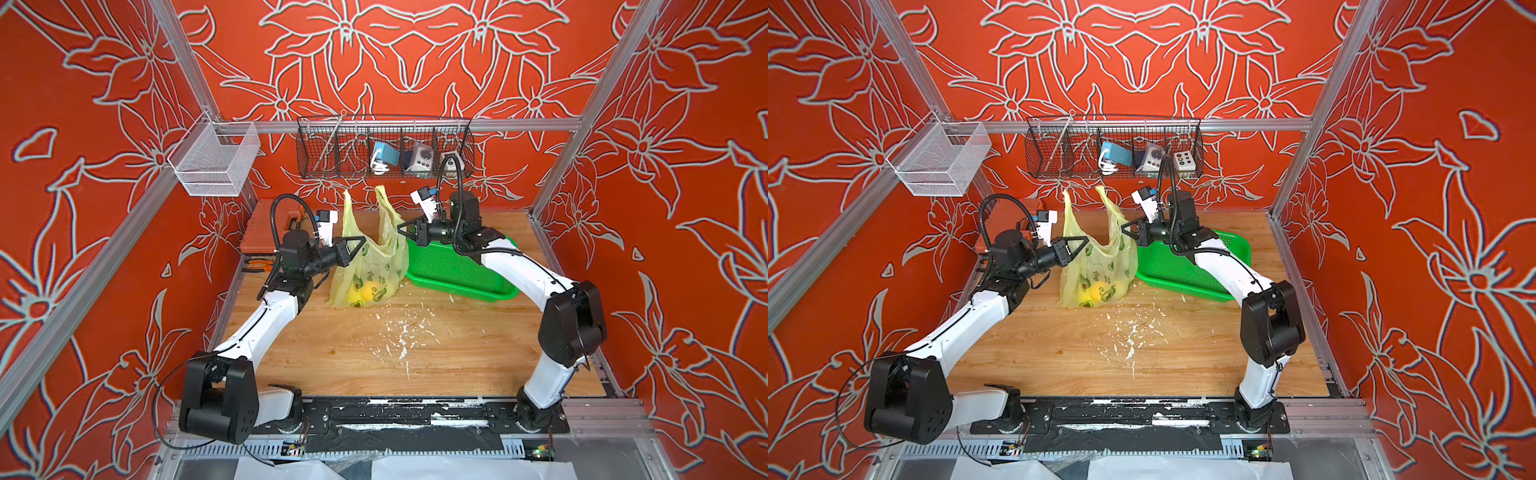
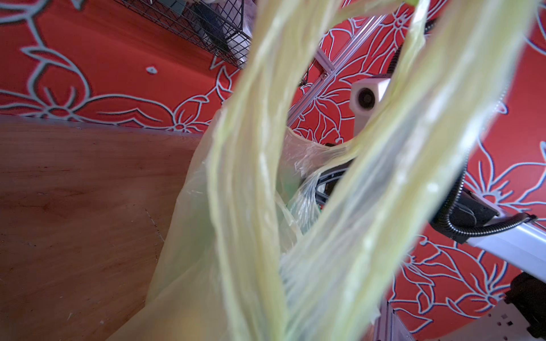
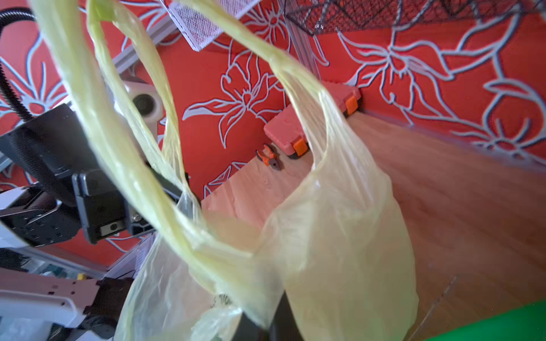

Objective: Place the pears into plastic bags & tie knots
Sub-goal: Adjust the plastic bag at the center of the board.

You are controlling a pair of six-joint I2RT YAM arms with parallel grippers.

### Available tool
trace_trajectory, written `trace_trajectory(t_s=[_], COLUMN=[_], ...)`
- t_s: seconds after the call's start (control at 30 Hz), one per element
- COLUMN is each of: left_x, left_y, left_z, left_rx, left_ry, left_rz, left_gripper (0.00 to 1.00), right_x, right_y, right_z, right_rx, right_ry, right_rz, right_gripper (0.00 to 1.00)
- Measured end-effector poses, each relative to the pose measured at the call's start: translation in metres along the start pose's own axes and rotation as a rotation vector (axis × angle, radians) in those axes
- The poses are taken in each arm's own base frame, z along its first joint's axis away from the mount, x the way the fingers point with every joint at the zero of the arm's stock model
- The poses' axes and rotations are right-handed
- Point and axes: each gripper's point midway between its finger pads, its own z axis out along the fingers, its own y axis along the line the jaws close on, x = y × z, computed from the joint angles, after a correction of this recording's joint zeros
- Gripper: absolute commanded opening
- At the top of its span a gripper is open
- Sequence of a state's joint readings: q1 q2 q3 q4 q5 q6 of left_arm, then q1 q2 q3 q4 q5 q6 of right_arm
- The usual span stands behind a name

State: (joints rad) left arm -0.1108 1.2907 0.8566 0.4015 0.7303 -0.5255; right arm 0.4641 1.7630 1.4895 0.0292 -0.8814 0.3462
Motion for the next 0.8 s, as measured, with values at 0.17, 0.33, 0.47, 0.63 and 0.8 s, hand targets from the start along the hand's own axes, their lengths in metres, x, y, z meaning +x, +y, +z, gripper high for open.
trace_trajectory(t_s=[0.17,0.33,0.47,0.63,0.8], left_x=[-0.008,-0.034,-0.050,-0.049,-0.043], left_y=[0.014,0.019,0.017,0.021,0.039], left_z=[-0.003,-0.005,0.000,0.013,0.017], left_rx=[-0.083,-0.147,-0.149,-0.130,-0.173], left_ry=[-0.036,-0.092,-0.112,-0.080,-0.055], left_rz=[-0.022,-0.015,-0.002,-0.012,-0.029], left_gripper=[0.00,0.00,0.00,0.00,0.00], right_x=[0.006,0.008,0.011,0.025,0.049], right_y=[0.024,0.092,0.150,0.154,0.123], right_z=[-0.026,-0.074,-0.101,-0.102,-0.069], right_rx=[0.057,0.111,0.098,0.129,0.176], right_ry=[-0.023,-0.083,-0.113,-0.098,-0.005], right_rz=[0.067,0.056,0.021,0.066,0.133], right_gripper=[0.00,0.00,0.00,0.00,0.00])
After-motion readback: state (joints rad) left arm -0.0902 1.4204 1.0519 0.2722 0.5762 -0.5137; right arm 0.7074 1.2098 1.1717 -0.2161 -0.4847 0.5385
